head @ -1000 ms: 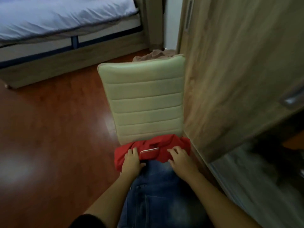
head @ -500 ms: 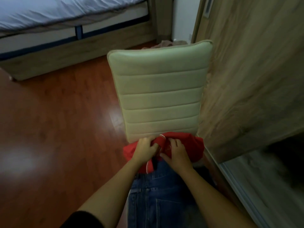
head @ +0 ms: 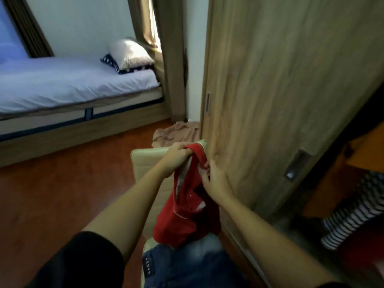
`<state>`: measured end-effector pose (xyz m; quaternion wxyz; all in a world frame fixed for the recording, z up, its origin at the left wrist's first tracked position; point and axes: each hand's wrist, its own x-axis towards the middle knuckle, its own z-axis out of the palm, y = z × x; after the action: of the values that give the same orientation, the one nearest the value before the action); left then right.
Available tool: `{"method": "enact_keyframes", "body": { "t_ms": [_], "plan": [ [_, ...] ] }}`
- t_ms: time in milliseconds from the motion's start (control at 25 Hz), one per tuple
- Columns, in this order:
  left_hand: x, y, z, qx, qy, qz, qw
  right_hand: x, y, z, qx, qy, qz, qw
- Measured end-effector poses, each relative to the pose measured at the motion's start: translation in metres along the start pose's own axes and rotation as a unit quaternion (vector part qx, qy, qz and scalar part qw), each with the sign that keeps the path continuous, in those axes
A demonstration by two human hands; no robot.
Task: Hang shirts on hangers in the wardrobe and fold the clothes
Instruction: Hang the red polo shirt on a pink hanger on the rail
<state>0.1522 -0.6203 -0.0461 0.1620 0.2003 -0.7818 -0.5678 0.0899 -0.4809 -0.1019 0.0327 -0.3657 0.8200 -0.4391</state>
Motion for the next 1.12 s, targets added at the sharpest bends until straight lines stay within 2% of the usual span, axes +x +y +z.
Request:
{"method": "enact_keyframes", "body": {
  "t_ms": [120, 200, 320, 400, 520, 640, 720, 800, 880, 960, 1040, 1080, 1120],
  "plan": [
    [0.006, 0.078, 0.005, 0.02, -0.025, 0.055, 0.998, 0.013, -0.038, -0.075, -0.004, 0.064, 0.012, 0.998],
    [0.012, 0.123, 0.011, 0.031, -0.054, 0.082, 0.995, 0.021, -0.062, -0.118, -0.014, 0.104, -0.044, 0.994],
    [0.016, 0.176, 0.022, 0.072, -0.117, 0.114, 0.984, 0.035, -0.094, -0.178, -0.093, 0.177, -0.117, 0.973],
    [0.014, 0.204, 0.028, 0.103, -0.148, 0.147, 0.973, 0.041, -0.111, -0.217, -0.145, 0.192, -0.166, 0.956],
    [0.021, 0.227, 0.037, 0.219, -0.101, 0.218, 0.945, 0.043, -0.128, -0.263, -0.217, 0.194, -0.208, 0.934],
    [0.029, 0.2, 0.048, 0.358, -0.034, 0.236, 0.903, 0.039, -0.137, -0.3, -0.234, 0.229, -0.184, 0.927],
    [0.027, 0.177, 0.056, 0.338, -0.046, 0.19, 0.921, 0.035, -0.135, -0.33, -0.291, 0.267, -0.133, 0.909],
    [0.023, 0.175, 0.056, 0.268, -0.052, 0.147, 0.951, 0.029, -0.122, -0.357, -0.396, 0.251, -0.067, 0.881],
    [0.031, 0.195, 0.054, 0.216, 0.025, 0.142, 0.966, 0.016, -0.107, -0.37, -0.468, 0.166, -0.024, 0.868],
    [0.036, 0.215, 0.057, 0.189, 0.108, 0.141, 0.966, -0.002, -0.095, -0.371, -0.485, 0.084, 0.003, 0.87],
    [0.03, 0.226, 0.069, 0.2, 0.126, 0.126, 0.963, -0.019, -0.087, -0.369, -0.525, 0.077, -0.01, 0.847],
    [0.026, 0.229, 0.079, 0.205, 0.109, 0.124, 0.965, -0.027, -0.081, -0.372, -0.541, 0.088, -0.029, 0.836],
    [0.021, 0.231, 0.087, 0.193, 0.085, 0.131, 0.969, -0.033, -0.075, -0.375, -0.53, 0.098, -0.038, 0.841]
  ]
}}
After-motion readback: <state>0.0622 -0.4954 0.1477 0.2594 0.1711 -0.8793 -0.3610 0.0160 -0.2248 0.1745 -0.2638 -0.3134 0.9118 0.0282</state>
